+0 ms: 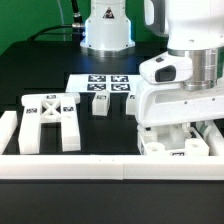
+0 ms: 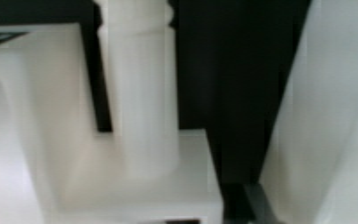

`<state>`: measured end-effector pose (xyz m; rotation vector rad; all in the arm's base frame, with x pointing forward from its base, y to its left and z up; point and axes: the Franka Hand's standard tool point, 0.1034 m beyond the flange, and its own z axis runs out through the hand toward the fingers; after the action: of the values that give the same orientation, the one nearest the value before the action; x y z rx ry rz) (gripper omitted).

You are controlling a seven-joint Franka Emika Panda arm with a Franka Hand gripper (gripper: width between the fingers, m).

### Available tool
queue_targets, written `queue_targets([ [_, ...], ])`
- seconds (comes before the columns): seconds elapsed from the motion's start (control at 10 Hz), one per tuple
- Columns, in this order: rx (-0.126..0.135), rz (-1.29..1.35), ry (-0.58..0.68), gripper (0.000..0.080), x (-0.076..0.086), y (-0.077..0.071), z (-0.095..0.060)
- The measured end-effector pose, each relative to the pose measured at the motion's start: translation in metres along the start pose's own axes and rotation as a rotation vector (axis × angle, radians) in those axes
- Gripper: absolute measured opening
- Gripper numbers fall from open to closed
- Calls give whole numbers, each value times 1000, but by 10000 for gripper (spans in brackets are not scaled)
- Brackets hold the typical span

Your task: Assemble chair

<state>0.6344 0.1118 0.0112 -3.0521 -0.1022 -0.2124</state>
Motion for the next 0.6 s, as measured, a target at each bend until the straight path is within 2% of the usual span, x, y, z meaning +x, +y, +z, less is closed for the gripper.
queue_targets([
  [0.1, -7, 4, 0, 47, 0, 6, 0],
  [0.2, -15, 8, 1, 234, 1, 11, 0],
  [0.3, -21, 12, 2, 369, 1, 17, -1],
  [0.4, -27, 15, 5, 369, 3, 22, -3],
  [0.5, -32, 18, 7, 551, 5, 27, -8],
  [0.6, -32, 12, 12, 618, 7, 27, -15],
])
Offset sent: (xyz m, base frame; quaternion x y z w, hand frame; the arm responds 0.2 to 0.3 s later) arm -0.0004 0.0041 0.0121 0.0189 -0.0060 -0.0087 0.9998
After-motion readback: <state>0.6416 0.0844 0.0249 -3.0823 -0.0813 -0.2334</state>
